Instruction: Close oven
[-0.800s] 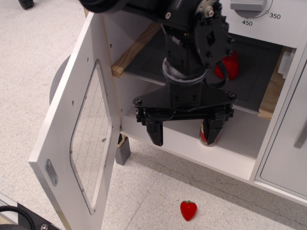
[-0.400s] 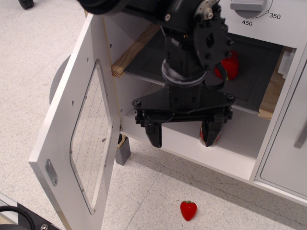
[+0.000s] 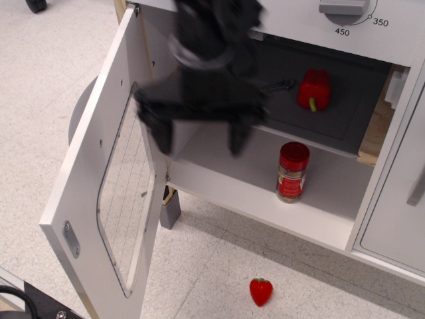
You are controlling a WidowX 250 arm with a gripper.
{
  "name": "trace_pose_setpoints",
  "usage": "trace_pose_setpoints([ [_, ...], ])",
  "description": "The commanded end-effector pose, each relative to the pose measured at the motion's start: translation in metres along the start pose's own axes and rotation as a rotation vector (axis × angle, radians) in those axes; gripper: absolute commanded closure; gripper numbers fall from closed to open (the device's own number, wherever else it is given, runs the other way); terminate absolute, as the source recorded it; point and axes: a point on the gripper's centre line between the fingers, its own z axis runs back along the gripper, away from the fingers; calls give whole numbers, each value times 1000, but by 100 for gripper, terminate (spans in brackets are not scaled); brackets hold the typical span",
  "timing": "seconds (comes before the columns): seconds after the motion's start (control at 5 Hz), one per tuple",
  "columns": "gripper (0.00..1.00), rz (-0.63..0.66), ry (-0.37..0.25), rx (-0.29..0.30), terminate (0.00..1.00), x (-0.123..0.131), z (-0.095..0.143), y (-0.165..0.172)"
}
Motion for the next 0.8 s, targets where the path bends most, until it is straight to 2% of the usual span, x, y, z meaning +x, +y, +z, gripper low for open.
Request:
trace_pose_setpoints([
  [0.0,0,-16,-34,14,0,41,33,54],
  [0.2,0,-58,4,57,0,48,31,77],
  [0.4,0,-109,22,86,0,52,19,99],
  [0.6,0,-129,24,58,0,46,1,98],
])
